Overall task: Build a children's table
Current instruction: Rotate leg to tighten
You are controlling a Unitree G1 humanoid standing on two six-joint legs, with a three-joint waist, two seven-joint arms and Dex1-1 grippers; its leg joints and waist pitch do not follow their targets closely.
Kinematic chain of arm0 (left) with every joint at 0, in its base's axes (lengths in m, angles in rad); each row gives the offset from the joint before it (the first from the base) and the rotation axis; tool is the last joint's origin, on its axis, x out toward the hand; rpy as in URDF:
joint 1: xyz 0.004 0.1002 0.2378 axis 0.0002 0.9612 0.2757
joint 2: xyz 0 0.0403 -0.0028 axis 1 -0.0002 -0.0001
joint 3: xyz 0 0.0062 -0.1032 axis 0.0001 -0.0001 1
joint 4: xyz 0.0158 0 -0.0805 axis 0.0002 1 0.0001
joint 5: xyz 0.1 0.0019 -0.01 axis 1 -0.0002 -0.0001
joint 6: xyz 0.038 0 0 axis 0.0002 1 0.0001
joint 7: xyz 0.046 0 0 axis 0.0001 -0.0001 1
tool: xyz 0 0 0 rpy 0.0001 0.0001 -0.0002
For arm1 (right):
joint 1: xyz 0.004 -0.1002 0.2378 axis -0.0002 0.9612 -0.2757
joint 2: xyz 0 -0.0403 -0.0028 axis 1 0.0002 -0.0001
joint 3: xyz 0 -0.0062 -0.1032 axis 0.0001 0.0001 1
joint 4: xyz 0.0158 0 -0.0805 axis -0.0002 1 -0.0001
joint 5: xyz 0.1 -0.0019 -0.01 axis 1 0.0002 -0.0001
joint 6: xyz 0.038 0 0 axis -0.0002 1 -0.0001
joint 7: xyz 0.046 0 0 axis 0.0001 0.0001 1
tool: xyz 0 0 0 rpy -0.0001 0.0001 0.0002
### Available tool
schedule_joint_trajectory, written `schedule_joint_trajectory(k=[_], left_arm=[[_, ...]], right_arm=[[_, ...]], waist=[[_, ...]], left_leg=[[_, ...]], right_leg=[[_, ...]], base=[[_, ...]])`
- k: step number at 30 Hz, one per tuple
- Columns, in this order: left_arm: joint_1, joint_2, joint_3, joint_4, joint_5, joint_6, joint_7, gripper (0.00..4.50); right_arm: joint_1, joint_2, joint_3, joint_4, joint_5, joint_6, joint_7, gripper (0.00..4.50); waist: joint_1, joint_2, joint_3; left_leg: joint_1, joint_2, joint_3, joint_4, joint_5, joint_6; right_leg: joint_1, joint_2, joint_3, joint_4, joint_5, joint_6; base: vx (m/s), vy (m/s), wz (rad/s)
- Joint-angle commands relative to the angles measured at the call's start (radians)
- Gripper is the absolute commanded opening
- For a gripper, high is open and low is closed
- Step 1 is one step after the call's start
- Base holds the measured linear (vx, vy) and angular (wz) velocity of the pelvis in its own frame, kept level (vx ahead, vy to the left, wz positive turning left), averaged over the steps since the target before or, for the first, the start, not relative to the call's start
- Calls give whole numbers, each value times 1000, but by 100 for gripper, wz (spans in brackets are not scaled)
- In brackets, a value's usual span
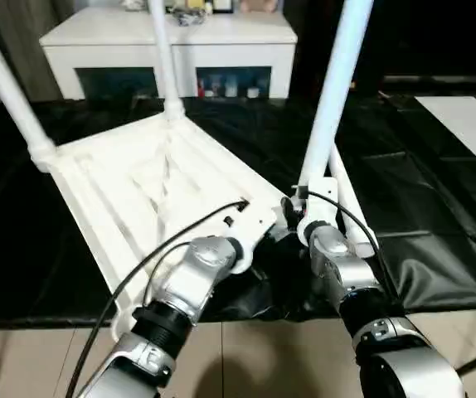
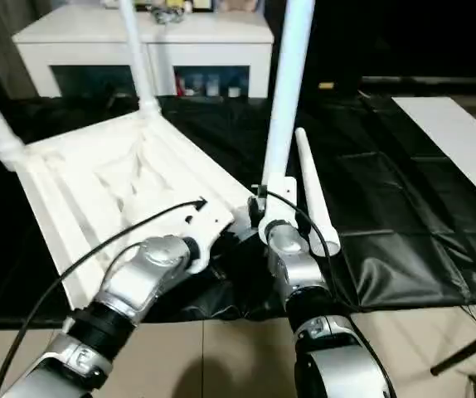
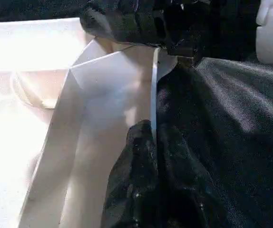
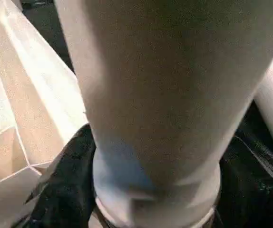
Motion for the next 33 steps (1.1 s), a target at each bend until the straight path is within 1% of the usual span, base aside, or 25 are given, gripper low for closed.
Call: schedule_joint_trajectory(k=[1,3,4,5,6,8,9,10,11,12,14,16,17,19,20,21,22,23,24,25,26,27,29,30,33], left_arm=[[-9,11,10,29,-3,-32,26,0],[-6,31,13,20,-7,-31,6,0],[-5,39,16,14,-10,-29,-3,0],[-3,48,19,9,-14,-34,-21,0],[-2,53,20,6,-15,-39,-34,0],[4,77,16,-12,-18,-46,-68,0],[12,100,13,-34,-25,-43,-105,0],[21,123,13,-56,-31,-29,-133,0],[30,156,3,-79,-36,-38,-179,0],[42,197,-13,-105,-45,-48,-242,0],[60,277,-43,-131,-43,-82,-342,0],[78,332,-52,-154,-59,-80,-424,0],[86,355,-60,-167,-72,-112,-475,0],[104,411,-73,-218,-110,-84,-581,0],[104,411,-73,-218,-110,-84,-581,0],[106,429,-75,-233,-121,-79,-613,0],[103,447,-74,-244,-130,-80,-637,0],[100,453,-73,-245,-132,-79,-642,0],[97,455,-72,-244,-133,-78,-643,0],[92,460,-71,-241,-135,-78,-647,0],[88,461,-70,-235,-135,-80,-648,0],[86,462,-70,-232,-133,-82,-649,0],[80,464,-68,-224,-127,-87,-650,0],[80,468,-70,-226,-129,-86,-655,0],[83,471,-70,-233,-134,-81,-661,0]], right_arm=[[1,59,24,7,32,-28,91,347],[5,42,35,-3,17,-56,95,373],[9,34,45,-12,9,-64,101,391],[10,24,51,-15,-4,-83,110,391],[10,17,54,-17,-12,-97,117,395],[27,-1,62,-63,-17,-95,139,422],[48,-21,71,-116,-23,-89,174,422],[72,-44,86,-173,-25,-75,218,429],[98,-72,103,-233,-30,-60,265,429],[127,-108,122,-292,-39,-51,313,429],[175,-183,160,-382,-31,-25,438,429],[217,-251,196,-456,-13,-3,561,429],[233,-276,208,-483,4,8,614,429],[277,-333,227,-562,64,66,746,429],[277,-333,227,-562,64,66,746,429],[294,-357,239,-590,86,87,801,429],[309,-380,248,-615,105,109,854,429],[313,-386,249,-620,111,116,869,429],[314,-389,251,-623,110,121,875,429],[315,-395,256,-627,108,130,886,429],[309,-392,258,-617,102,129,885,429],[305,-389,258,-612,99,129,884,429],[290,-377,255,-595,91,134,877,429],[288,-376,255,-600,95,145,882,414],[284,-382,261,-611,99,160,894,392]], waist=[[-12,-15,-39],[-20,-13,-41],[-23,-12,-45],[-21,-14,-45],[-21,-15,-44],[-21,-15,-41],[-18,-16,-42],[-14,-16,-43],[-5,-16,-45],[-4,-18,-47],[10,-15,-50],[18,-11,-48],[19,-12,-47],[25,-13,-47],[33,-12,-47],[34,-14,-49],[42,-14,-54],[46,-15,-54],[48,-17,-53],[50,-21,-57],[55,-18,-61],[56,-17,-61],[58,-16,-59],[58,-17,-58],[59,-16,-52]], left_leg=[[19,20,-22,-80,-585,1],[6,20,-26,-83,-561,1],[0,22,-28,-85,-543,0],[6,23,-22,-82,-539,5],[9,23,-19,-81,-542,8],[8,22,-17,-79,-540,13],[8,23,-16,-79,-530,16],[7,23,-15,-79,-520,19],[4,29,-12,-82,-482,25],[3,29,-11,-82,-466,27],[0,32,-6,-81,-420,41],[-3,35,-4,-82,-400,44],[1,36,-1,-81,-400,43],[3,36,1,-78,-400,40],[5,40,2,-77,-388,42],[5,39,4,-76,-377,46],[6,38,6,-72,-333,50],[10,38,11,-67,-302,60],[10,37,13,-64,-290,63],[6,36,14,-61,-251,70],[0,35,13,-59,-196,79],[-1,35,13,-57,-176,83],[0,35,13,-58,-179,82],[1,35,13,-59,-192,78],[9,37,13,-65,-277,43]], right_leg=[[4,-42,3,-88,-588,-69],[11,-45,3,-82,-588,-76],[16,-46,5,-76,-554,-88],[6,-46,8,-78,-533,-106],[2,-46,8,-79,-531,-113],[3,-47,3,-80,-542,-120],[5,-50,2,-80,-541,-119],[7,-50,3,-80,-532,-118],[9,-50,10,-73,-484,-126],[7,-50,13,-68,-465,-135],[8,-47,18,-60,-415,-146],[12,-47,21,-52,-379,-155],[4,-44,23,-51,-359,-170],[5,-44,27,-45,-343,-187],[4,-45,32,-40,-328,-193],[5,-43,33,-37,-309,-201],[6,-40,34,-28,-249,-216],[2,-38,37,-24,-199,-236],[1,-39,40,-21,-187,-243],[6,-37,44,-10,-149,-258],[14,-38,44,-1,-109,-264],[14,-38,43,1,-92,-265],[14,-36,43,1,-101,-267],[13,-36,43,-1,-120,-263],[7,-36,46,-12,-227,-237]], base=[[0,0,0],[0,0,0],[0,0,0],[0,0,0],[0,0,0],[0,0,0],[0,0,0],[0,0,0],[0,0,0],[0,0,0],[0,0,0],[0,0,0],[0,0,0],[0,0,0],[0,0,0],[66,-20,7],[70,-21,10],[70,-21,10],[65,-20,15],[56,-10,6],[56,-10,6],[0,0,0],[0,0,0],[0,0,0],[0,0,0]])
